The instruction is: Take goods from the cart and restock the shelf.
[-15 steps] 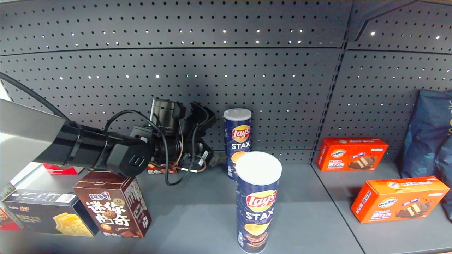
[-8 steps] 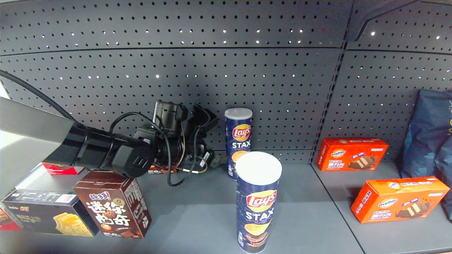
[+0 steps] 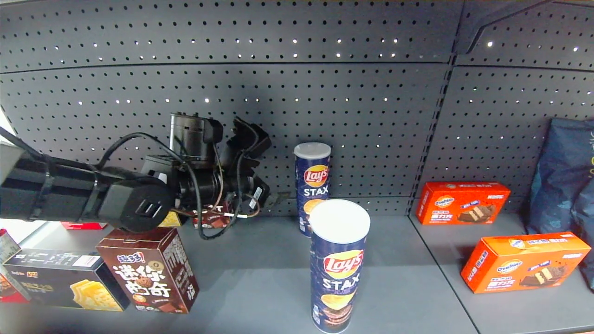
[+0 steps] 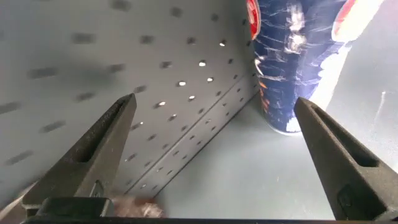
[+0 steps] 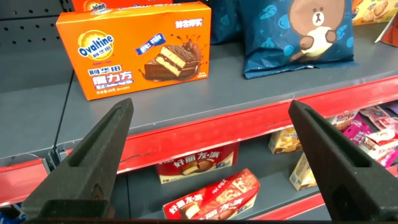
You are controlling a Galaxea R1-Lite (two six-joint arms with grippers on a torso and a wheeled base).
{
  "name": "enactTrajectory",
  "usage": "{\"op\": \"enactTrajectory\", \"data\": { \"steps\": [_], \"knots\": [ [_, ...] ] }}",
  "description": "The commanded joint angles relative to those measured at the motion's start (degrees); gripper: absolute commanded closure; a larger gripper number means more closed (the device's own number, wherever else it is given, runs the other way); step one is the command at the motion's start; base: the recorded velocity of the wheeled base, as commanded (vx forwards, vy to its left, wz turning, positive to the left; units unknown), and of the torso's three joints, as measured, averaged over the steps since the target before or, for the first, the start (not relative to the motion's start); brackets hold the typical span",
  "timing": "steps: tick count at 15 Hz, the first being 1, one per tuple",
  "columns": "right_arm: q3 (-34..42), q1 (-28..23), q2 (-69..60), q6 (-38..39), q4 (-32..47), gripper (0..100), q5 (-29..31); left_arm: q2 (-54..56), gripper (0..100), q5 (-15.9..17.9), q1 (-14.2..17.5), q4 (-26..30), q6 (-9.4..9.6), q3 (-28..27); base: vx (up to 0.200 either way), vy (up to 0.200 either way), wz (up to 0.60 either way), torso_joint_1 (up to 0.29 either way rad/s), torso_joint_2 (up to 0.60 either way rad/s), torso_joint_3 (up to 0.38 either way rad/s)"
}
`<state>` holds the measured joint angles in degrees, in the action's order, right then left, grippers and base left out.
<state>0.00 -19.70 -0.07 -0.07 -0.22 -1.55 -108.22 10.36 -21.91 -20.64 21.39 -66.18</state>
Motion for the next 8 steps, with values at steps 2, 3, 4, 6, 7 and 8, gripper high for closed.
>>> {"op": "enactTrajectory", "data": {
  "steps": [2, 3, 4, 6, 7, 8],
  "knots": [
    [0.00, 0.01, 0.07, -0.01, -0.04, 0, -0.03, 9.95, 0, -0.17, 1.78, 0.34, -1.18, 1.50, 0.000, 0.000, 0.00, 0.000, 0.00, 0.000],
    [0.00, 0.01, 0.07, -0.01, -0.04, 0, -0.03, 11.98, 0, -0.96, 2.48, 0.51, -1.09, 2.11, 0.000, 0.000, 0.00, 0.000, 0.00, 0.000],
    [0.00, 0.01, 0.07, -0.01, 0.04, 0, -0.03, 13.21, 0, -1.57, 2.92, 0.86, -1.18, 2.73, 0.000, 0.000, 0.00, 0.000, 0.00, 0.000],
    [0.00, 0.01, 0.07, -0.01, -0.04, 0, -0.03, 19.18, 0, -2.63, 3.36, 2.27, -1.36, 7.12, 0.000, 0.000, 0.00, 0.000, 0.00, 0.000],
    [0.00, 0.01, 0.07, -0.01, -0.04, 0, -0.03, 21.38, 0, -3.86, 3.80, 2.27, -1.36, 8.88, 0.000, 0.000, 0.00, 0.000, 0.00, 0.000],
    [0.00, 0.01, 0.07, -0.01, -0.04, 0, -0.03, 23.49, 0, -6.32, 3.71, 2.27, -1.36, 10.11, 0.000, 0.000, 0.00, 0.000, 0.00, 0.000]
  ]
}}
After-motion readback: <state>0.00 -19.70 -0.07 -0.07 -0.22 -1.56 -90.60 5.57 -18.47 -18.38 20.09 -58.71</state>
